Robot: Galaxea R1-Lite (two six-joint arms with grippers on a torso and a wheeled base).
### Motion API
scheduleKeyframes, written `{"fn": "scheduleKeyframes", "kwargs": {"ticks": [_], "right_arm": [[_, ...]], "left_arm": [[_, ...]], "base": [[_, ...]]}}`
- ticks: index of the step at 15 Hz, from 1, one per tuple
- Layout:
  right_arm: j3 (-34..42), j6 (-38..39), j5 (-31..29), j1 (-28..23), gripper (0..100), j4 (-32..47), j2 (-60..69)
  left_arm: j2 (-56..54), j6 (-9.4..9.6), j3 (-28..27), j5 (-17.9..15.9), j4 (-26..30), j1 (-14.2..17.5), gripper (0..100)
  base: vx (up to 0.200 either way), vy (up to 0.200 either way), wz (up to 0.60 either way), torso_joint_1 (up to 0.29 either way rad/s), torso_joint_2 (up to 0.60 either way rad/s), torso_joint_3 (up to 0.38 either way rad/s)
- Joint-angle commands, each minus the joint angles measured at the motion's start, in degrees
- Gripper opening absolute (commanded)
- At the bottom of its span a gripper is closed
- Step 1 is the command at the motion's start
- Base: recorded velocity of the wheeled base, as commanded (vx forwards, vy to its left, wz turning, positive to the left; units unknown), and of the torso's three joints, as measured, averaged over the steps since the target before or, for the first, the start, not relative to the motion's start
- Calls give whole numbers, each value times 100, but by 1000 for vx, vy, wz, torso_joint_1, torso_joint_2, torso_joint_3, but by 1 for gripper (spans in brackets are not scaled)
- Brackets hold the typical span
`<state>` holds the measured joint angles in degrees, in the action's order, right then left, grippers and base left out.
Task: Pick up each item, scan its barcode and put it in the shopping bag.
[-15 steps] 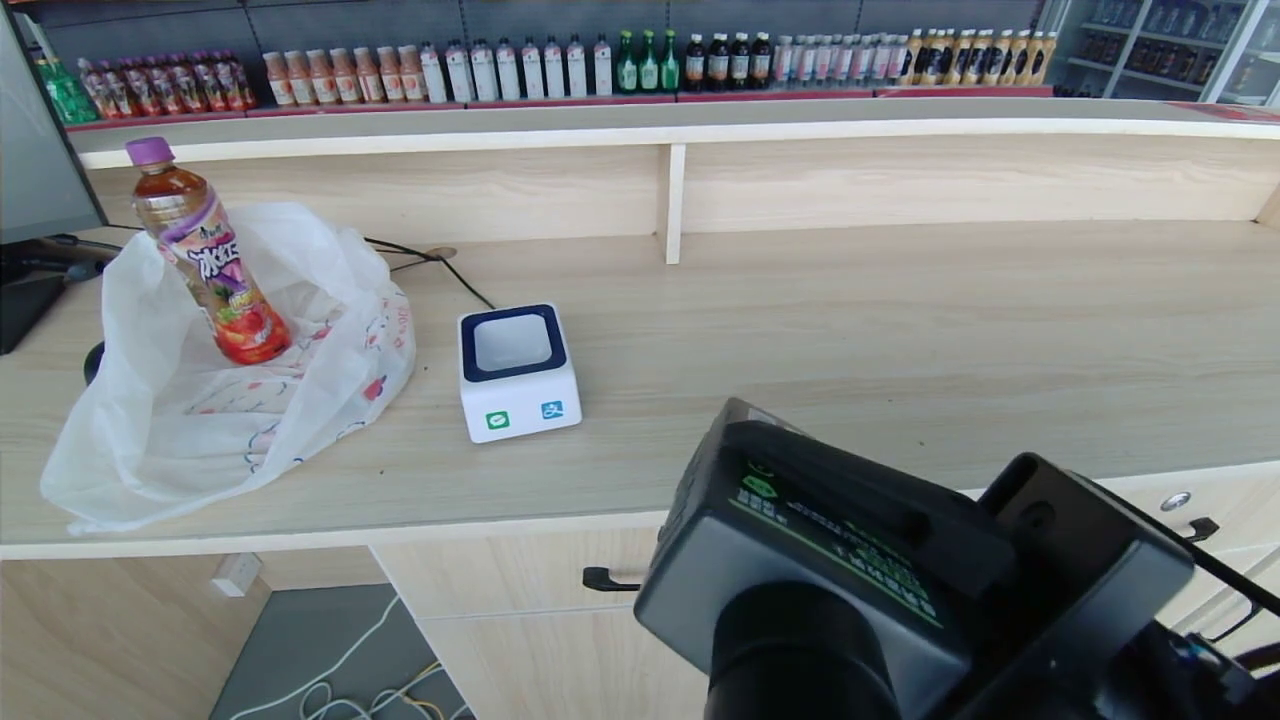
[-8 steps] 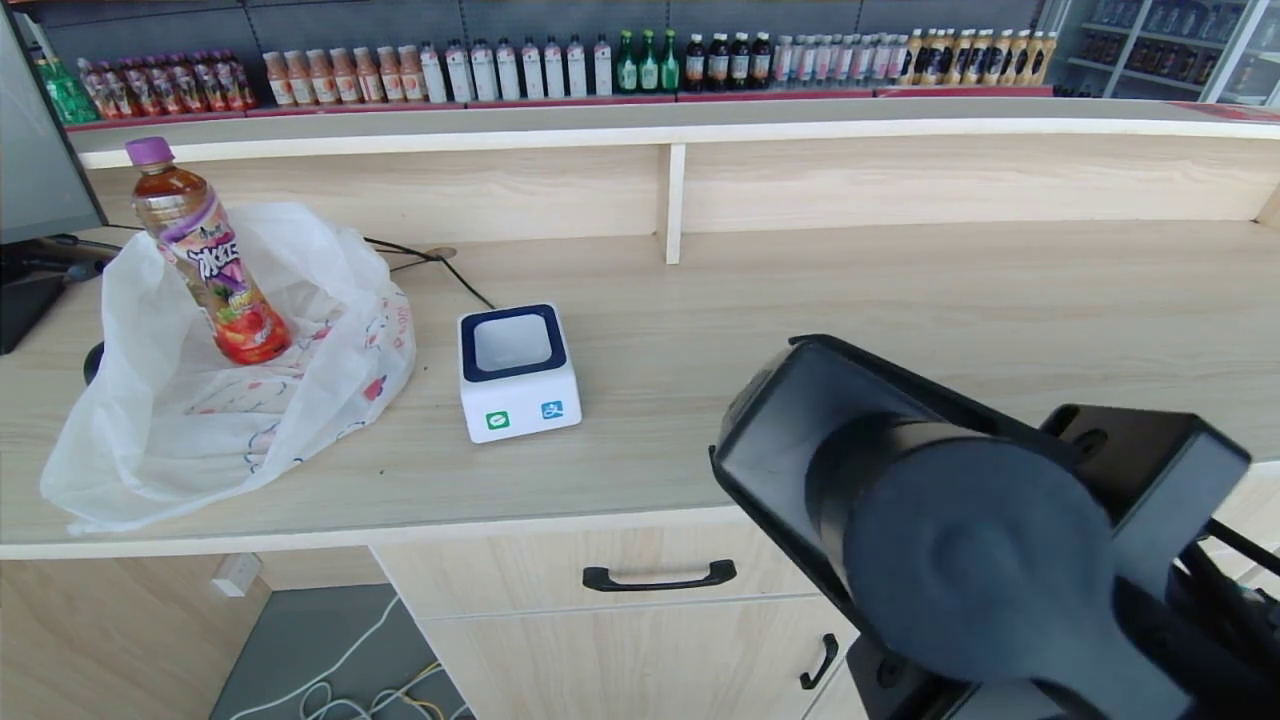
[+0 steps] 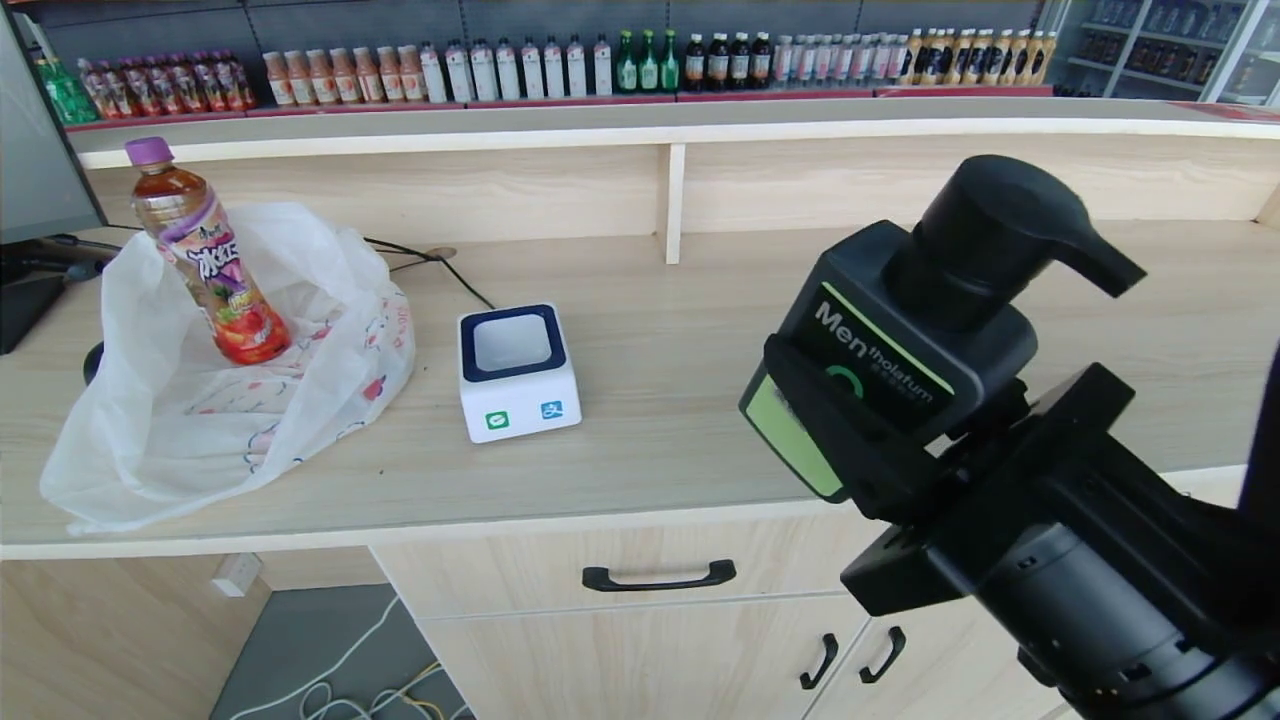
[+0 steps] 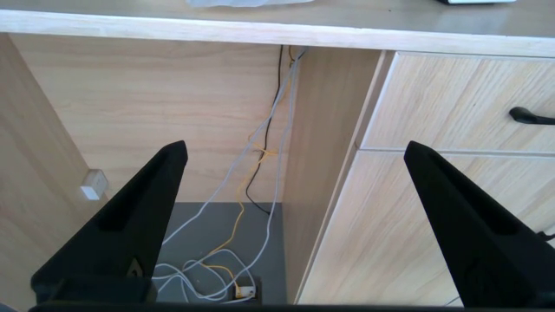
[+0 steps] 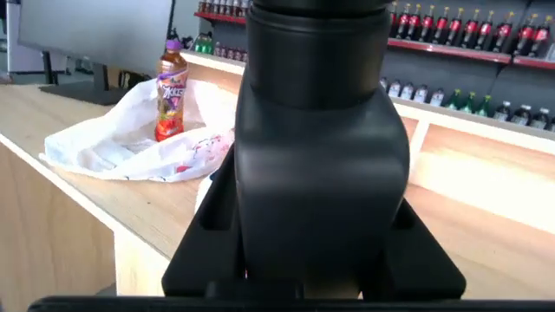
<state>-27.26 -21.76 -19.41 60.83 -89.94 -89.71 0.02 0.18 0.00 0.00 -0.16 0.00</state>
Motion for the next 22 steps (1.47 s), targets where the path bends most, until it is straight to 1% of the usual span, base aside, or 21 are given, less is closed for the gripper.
{"fn": "scheduleKeyframes", "kwargs": {"ticks": [1,2,3,4,6,7,9,10,11,16,18,22], "right_arm": [[203,541,-90,-36,0,-6,-178],[221,787,-116,-71,0,-6,-187],[142,1121,-72,-423,0,-6,-178],[-16,1367,34,-608,0,-6,-257],[-16,1948,69,-915,0,82,-363],[-16,2053,139,-1144,0,126,-389],[-113,2273,499,-1530,0,117,-547],[-183,2273,517,-1812,0,117,-618],[-245,2273,517,-1917,0,100,-679],[-632,2194,482,-2058,0,47,-811],[-676,2185,482,-2067,0,47,-881],[-667,2220,499,-2075,0,12,-917]], "left_arm": [[-2,-1,0,0,-2,0,100],[-2,-1,0,0,-2,0,100],[-2,-1,0,0,-2,0,100],[-2,-1,0,0,-2,0,100],[-2,-1,0,0,-2,0,100],[-2,-1,0,0,-2,0,100],[-2,-1,0,0,-2,0,100],[-2,-1,0,0,-2,0,100],[-2,-1,0,0,-2,0,100],[-2,-1,0,0,-2,0,100],[-2,-18,0,0,-2,0,100],[-2,-18,0,0,-2,0,100]], "base": [[0,0,0,0,0,0],[0,0,0,0,0,0],[0,0,0,0,0,0],[0,0,0,0,0,0],[0,0,0,0,0,0],[0,0,0,0,0,0],[0,0,0,0,0,0],[0,0,0,0,0,0],[0,0,0,0,0,0],[0,0,0,0,0,0],[0,0,0,0,0,0],[0,200,0,6,4,4]]}}
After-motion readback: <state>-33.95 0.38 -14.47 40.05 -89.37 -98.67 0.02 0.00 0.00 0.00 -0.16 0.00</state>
